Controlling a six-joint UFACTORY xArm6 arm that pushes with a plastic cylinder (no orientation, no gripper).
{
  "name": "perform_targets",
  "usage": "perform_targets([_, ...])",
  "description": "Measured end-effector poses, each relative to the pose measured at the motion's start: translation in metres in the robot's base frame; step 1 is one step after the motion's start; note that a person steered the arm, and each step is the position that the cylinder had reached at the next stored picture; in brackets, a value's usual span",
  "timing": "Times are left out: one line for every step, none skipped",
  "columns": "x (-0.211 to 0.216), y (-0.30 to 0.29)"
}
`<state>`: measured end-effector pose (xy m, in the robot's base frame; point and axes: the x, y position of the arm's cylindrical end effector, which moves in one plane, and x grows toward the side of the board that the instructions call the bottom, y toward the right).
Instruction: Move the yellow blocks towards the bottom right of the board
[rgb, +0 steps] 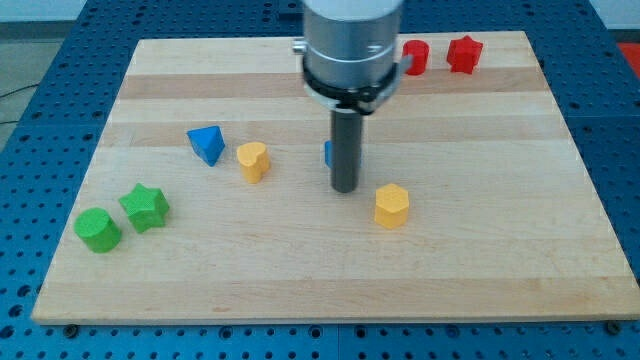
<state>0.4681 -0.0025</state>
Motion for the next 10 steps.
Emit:
perform_targets([-0.009,-0.058])
perform_targets([-0.028,-0.084])
perform_targets([-0.063,-0.088])
perform_targets([-0.098,-0.076])
perform_targets([-0.124,-0.140])
perform_targets([-0.083,-0.153])
perform_targets([-0.052,-0.115])
perform_targets([-0.026,-0.121])
perform_targets([-0.007,-0.040])
perform_targets([0.004,0.042])
